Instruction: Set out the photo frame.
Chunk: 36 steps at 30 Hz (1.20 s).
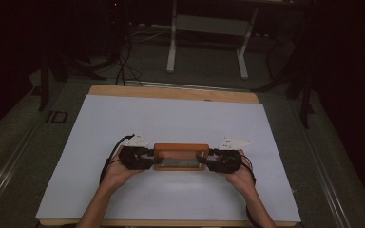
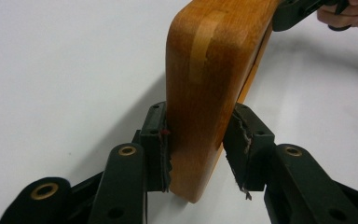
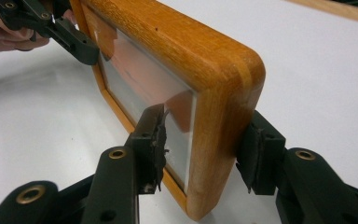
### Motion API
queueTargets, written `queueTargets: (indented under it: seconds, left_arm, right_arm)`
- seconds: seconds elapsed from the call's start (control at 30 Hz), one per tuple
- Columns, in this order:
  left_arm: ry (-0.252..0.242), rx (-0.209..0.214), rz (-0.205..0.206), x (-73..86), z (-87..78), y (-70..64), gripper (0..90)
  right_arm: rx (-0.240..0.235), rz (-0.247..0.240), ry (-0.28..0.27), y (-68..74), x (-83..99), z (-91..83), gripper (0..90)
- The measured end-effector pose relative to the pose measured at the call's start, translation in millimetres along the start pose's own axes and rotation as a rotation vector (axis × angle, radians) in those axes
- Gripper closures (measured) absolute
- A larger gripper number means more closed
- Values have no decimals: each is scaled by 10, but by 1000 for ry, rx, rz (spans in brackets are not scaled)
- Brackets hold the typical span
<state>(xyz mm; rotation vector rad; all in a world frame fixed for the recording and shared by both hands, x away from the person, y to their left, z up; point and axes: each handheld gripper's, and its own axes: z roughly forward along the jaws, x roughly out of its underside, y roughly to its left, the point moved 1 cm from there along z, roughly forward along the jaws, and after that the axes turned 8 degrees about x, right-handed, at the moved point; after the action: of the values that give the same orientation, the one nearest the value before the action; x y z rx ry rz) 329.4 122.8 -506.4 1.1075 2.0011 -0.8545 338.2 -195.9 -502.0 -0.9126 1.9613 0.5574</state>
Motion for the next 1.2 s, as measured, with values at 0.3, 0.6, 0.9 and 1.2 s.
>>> queueTargets:
  seconds: [0.3, 0.6, 0.9, 1.2]
  left_arm:
    - [-14, -8, -43, 24, 36, 66, 594]
    - [-41, -37, -84, 19, 87, 98, 567]
    - [-62, -53, -136, 16, 130, 140, 542]
    - [-61, -46, -161, 15, 137, 145, 534]
  right_arm:
    - [-10, 24, 14, -14, 18, 42, 574]
    - [6, 46, 14, -46, 22, 84, 566]
    - [9, 91, -3, -109, 49, 146, 558]
    - [14, 88, -6, -107, 52, 153, 550]
